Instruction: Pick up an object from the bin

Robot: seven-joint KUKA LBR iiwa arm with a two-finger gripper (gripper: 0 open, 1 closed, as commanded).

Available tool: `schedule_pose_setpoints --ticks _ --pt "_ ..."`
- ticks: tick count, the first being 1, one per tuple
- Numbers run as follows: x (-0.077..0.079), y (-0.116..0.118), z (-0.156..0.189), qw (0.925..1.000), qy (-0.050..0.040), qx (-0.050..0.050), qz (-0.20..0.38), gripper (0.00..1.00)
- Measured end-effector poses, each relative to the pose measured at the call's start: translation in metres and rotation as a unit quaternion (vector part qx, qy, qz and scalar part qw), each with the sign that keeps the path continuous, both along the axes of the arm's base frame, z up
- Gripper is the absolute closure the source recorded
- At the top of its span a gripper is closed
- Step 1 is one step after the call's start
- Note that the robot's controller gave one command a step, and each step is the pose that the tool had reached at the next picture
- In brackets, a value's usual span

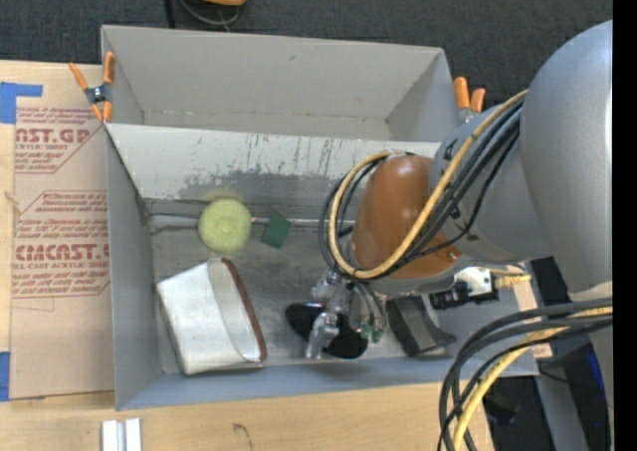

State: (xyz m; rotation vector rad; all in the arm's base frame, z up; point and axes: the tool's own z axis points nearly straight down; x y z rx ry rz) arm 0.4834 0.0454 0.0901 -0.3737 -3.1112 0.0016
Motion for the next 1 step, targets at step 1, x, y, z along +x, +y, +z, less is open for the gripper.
schedule_pose_setpoints --ticks 1 --pt "0.0005 0.0001 0.0208 1.0000 -0.0009 0.000 0.000 1.00"
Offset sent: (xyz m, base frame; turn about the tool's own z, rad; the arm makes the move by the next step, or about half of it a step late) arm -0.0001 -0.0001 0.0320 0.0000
